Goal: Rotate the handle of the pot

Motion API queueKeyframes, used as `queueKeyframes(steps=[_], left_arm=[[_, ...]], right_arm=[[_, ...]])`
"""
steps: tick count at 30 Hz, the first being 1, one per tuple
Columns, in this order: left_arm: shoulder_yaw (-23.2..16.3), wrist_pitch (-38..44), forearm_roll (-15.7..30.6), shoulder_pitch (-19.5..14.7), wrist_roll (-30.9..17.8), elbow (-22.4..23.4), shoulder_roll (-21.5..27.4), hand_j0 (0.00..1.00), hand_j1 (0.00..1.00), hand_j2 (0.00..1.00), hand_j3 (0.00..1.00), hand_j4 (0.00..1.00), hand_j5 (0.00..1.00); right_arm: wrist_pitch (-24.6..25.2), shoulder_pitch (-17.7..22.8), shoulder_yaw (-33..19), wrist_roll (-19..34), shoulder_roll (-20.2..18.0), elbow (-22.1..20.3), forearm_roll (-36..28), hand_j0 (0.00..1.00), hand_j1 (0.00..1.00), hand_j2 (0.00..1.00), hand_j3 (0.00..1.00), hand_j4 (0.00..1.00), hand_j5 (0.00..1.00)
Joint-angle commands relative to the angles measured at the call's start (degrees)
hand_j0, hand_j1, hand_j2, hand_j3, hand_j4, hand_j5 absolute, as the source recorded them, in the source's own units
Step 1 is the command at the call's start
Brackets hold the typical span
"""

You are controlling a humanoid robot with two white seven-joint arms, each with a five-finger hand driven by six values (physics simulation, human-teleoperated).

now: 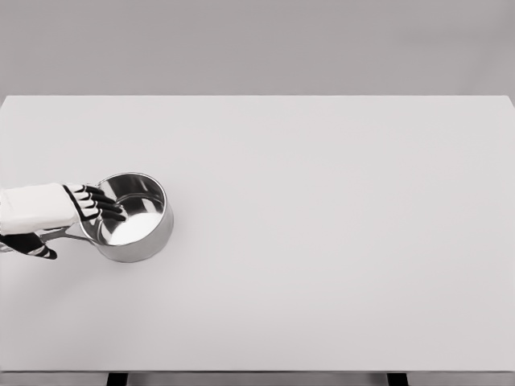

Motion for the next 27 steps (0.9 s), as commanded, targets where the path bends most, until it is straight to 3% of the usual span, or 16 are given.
queueKeyframes(steps=[1,13,27], left_arm=[[0.1,0.1,1.7,0.3,0.0,-0.3,0.1,1.00,1.00,1.00,1.00,1.00,1.00],[1.7,0.1,4.4,1.0,0.1,0.6,-0.3,1.00,1.00,1.00,1.00,1.00,1.00],[1.8,0.1,7.0,1.3,0.2,4.8,0.0,1.00,1.00,1.00,1.00,1.00,1.00]], right_arm=[[0.0,0.0,0.0,0.0,0.0,0.0,0.0,1.00,1.00,1.00,1.00,1.00,1.00],[0.0,0.0,0.0,0.0,0.0,0.0,0.0,1.00,1.00,1.00,1.00,1.00,1.00],[0.0,0.0,0.0,0.0,0.0,0.0,0.0,1.00,1.00,1.00,1.00,1.00,1.00]])
